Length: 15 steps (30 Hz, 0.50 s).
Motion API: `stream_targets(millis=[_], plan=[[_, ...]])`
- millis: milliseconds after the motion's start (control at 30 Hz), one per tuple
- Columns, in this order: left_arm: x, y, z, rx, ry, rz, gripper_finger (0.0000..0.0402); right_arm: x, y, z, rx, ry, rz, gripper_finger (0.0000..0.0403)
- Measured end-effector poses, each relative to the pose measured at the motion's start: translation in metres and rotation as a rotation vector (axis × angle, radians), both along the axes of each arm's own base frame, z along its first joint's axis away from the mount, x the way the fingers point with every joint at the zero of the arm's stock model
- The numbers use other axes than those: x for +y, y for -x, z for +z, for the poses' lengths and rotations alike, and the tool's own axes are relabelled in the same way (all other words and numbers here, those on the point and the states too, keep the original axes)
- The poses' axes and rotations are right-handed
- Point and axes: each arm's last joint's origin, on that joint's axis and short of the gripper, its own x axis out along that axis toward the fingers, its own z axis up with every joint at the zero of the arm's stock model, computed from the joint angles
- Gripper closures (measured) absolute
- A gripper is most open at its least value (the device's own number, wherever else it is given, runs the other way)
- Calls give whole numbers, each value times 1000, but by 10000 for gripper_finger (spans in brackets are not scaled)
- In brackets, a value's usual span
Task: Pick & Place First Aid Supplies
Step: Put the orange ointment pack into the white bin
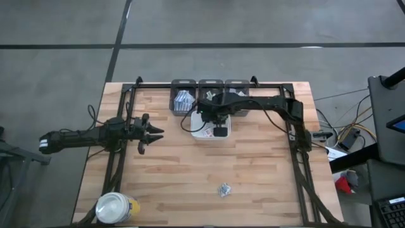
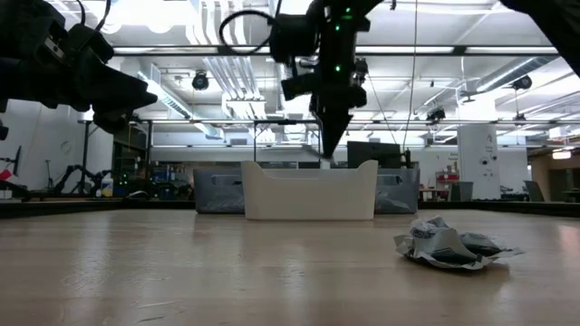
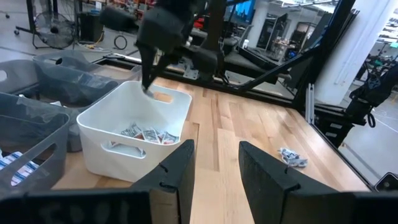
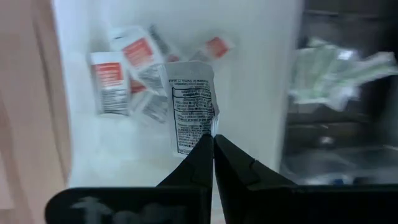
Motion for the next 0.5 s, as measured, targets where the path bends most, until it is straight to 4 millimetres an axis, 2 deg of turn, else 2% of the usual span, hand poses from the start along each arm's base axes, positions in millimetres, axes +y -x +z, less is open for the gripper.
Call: stream_targets(millis=[133,500], plan=[[0,0,0,3,2,1,282,-4,-5,-17,35,-69,-1,394],[0,0,-1,6,2,1,282,-14,-14,-53,120,-84,34,394]])
